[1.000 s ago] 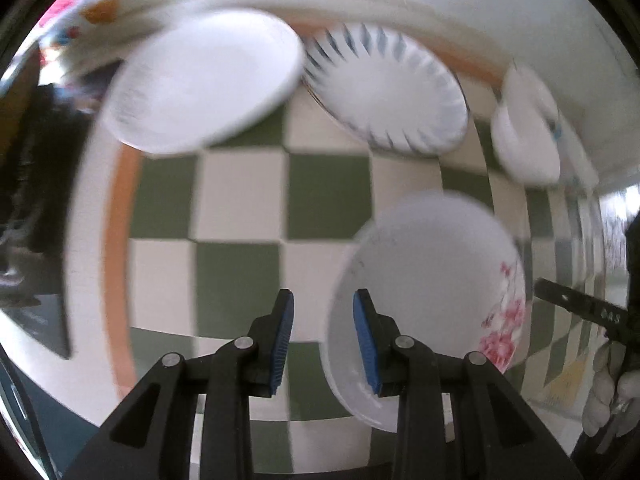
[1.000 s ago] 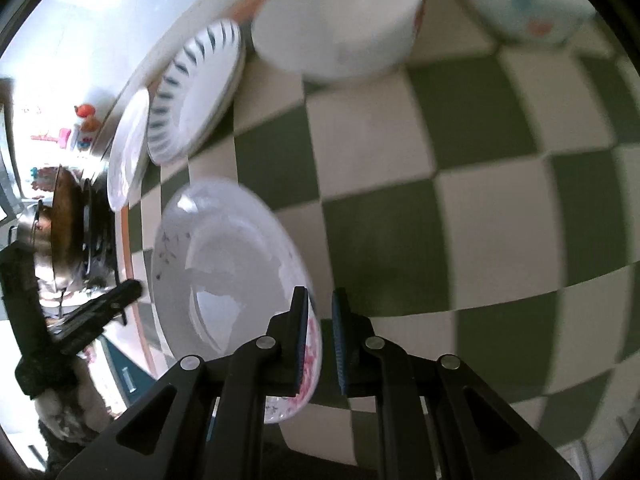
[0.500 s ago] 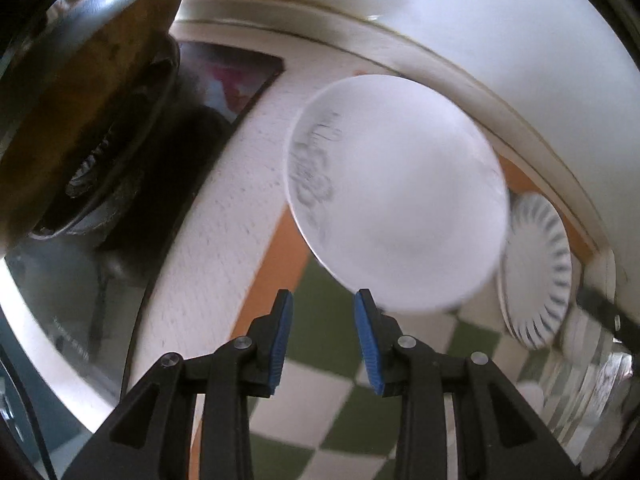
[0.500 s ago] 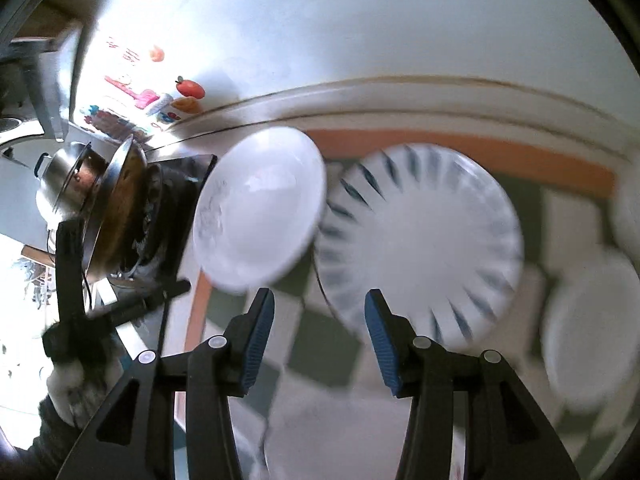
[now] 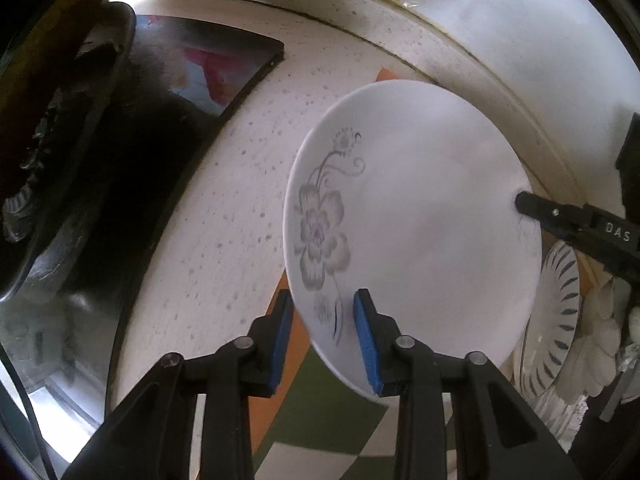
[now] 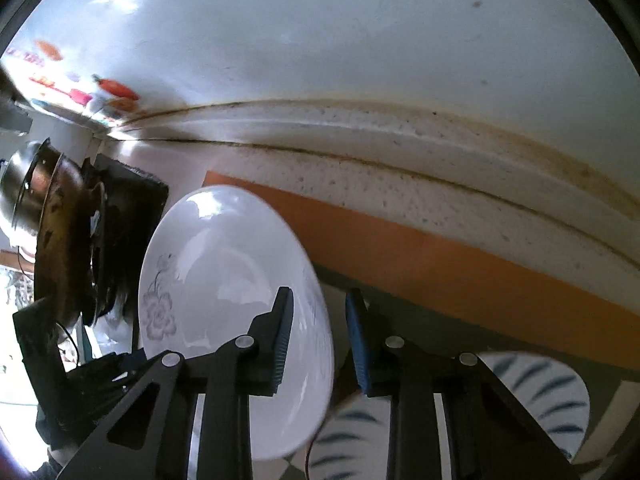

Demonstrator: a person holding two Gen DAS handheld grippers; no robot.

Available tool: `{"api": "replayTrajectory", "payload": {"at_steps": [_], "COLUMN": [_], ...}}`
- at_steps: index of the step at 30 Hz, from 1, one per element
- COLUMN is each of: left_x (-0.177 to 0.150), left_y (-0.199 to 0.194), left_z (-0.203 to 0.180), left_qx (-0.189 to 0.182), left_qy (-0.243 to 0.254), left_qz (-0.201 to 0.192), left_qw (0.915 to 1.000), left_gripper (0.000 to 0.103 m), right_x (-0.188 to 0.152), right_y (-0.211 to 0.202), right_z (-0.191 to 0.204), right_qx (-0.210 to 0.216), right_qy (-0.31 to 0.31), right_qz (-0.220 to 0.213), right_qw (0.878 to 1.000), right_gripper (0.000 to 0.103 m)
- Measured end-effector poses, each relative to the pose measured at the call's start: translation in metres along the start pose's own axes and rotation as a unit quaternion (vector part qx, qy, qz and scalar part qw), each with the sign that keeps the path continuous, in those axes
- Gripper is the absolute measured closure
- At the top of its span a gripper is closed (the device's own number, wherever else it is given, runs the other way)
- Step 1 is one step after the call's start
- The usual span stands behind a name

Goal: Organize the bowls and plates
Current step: 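Grasp the grey-flower white plate rim with both tools, then lower the grey-flower plate onto the pink-flowered plate with both tools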

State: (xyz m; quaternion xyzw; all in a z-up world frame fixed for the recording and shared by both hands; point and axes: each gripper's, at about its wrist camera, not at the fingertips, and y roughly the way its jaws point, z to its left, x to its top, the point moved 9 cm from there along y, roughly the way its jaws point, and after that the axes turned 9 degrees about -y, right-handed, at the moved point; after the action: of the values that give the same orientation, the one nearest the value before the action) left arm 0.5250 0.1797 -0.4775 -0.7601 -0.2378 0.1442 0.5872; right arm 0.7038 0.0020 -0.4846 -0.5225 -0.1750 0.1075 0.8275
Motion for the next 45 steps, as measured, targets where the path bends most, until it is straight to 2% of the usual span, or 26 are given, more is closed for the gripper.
{"api": "replayTrajectory", "payload": {"at_steps": [1, 3, 9, 14, 19, 24, 28, 36, 40, 45], "left_x": [0.001, 0.005, 0.003, -0.006, -0.016, -0.043, -0.077, -0.16, -0.197, -0.233], "left_y": [0.0, -0.001, -0.011, -0.029, -0.045, -0.069, -0.087, -0.105, -0.094, -0.07], "left_z": [0.001, 0.001, -0.009, -0.018, -0.032, -0.053, -0.07, -0.098, -0.103, -0.102], "left_qx": [-0.006, -0.003, 0.003, -0.012, -0.024, -0.032, -0.039, -0.044, -0.036, -0.016], "left_qy": [-0.002, 0.002, 0.012, 0.024, 0.049, 0.084, 0.107, 0.15, 0.164, 0.176], "left_qz": [0.0, -0.009, -0.022, -0.026, -0.031, -0.039, -0.04, -0.028, -0.01, 0.014], "left_qw": [1.0, 1.0, 0.9997, 0.9993, 0.998, 0.9952, 0.9927, 0.9873, 0.9857, 0.9841], "left_gripper": [0.08, 0.081, 0.08, 0.08, 0.081, 0.081, 0.081, 0.081, 0.081, 0.08], "right_x": [0.002, 0.001, -0.003, -0.008, -0.029, -0.061, -0.098, -0.208, -0.265, -0.327], "right_y": [0.004, 0.006, 0.001, -0.016, -0.05, -0.092, -0.129, -0.197, -0.206, -0.19], "right_z": [-0.002, -0.001, 0.001, 0.009, 0.01, 0.007, 0.006, -0.008, -0.019, -0.035], "right_qx": [0.002, 0.018, 0.007, 0.004, 0.0, 0.003, -0.001, 0.0, -0.001, 0.006], "right_qy": [0.004, 0.006, -0.012, -0.006, 0.007, 0.026, 0.035, 0.066, 0.086, 0.11], "right_qz": [0.005, 0.005, -0.01, -0.026, -0.051, -0.085, -0.109, -0.138, -0.138, -0.118], "right_qw": [1.0, 1.0, 1.0, 1.0, 0.999, 0.996, 0.993, 0.988, 0.987, 0.987], "right_gripper": [0.082, 0.087, 0.088, 0.093, 0.095, 0.095, 0.095, 0.095, 0.095, 0.095]}}
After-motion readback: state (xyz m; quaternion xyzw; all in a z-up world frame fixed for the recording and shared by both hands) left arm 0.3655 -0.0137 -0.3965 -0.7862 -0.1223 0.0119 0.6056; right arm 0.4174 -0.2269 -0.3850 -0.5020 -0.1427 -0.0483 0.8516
